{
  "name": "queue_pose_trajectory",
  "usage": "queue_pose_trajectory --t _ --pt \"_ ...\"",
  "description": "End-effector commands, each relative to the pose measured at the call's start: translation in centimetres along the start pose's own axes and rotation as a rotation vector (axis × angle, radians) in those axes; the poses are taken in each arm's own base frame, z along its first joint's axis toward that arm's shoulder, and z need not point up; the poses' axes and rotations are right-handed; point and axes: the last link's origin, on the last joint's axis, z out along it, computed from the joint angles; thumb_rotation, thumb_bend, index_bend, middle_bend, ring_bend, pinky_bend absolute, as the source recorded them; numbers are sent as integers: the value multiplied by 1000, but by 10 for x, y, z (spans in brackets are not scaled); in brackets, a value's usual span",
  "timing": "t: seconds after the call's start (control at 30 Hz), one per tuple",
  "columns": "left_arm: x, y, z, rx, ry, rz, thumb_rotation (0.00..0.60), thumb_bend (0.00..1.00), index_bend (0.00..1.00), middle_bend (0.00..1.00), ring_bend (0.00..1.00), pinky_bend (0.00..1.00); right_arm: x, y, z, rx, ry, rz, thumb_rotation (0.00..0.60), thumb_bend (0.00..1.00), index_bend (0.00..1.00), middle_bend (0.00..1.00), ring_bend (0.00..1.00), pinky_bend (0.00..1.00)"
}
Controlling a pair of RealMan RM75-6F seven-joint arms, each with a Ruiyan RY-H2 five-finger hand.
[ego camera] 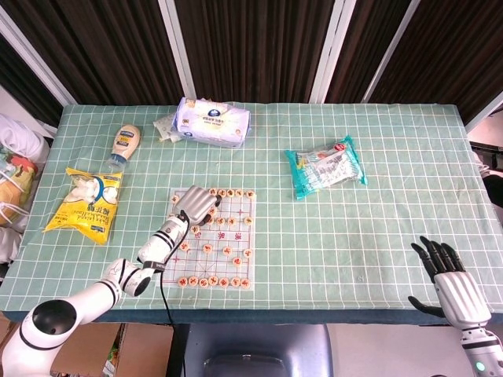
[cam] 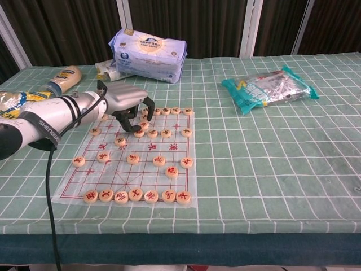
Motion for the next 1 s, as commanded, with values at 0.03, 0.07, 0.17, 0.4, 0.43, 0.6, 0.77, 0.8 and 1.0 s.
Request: queue_pose_trajectory --t 0.03,0.07,0.17,0.4,0.43,0.6,0.77,0.8,1.0 --pt "0 0 0 0 -1 2 600 358 427 1000 1000 1000 0 0 0 -1 -1 1 600 294 0 0 0 0" --pt "-1 -1 0 1 -2 1 600 357 428 1000 1000 1000 0 0 0 -1 -2 1 600 293 0 0 0 0" --pt "0 -1 1 3 -3 0 600 356 430 1000 1000 1000 0 0 1 -2 -3 1 600 293 0 0 0 0" --pt "1 0 2 -3 -2 1 600 354 433 1000 1000 1000 0 0 1 -7 -1 0 600 294 0 0 0 0" --pt "1 0 2 -4 -3 2 600 353 434 1000 1000 1000 0 0 1 -7 -1 0 600 294 0 0 0 0" --pt "1 0 3 -4 -6 16 600 357 423 1000 1000 1000 0 1 1 -9 -2 -1 600 294 0 0 0 0" --pt "2 -3 3 3 -8 19 600 358 387 1000 1000 1000 0 1 1 -9 -4 -1 600 294 0 0 0 0" --pt "2 -3 3 3 -9 19 600 358 387 1000 1000 1000 0 1 1 -9 -4 -1 600 294 0 0 0 0" --pt "1 -5 3 9 -21 21 600 359 373 1000 1000 1000 0 1 1 -9 -3 0 600 294 0 0 0 0"
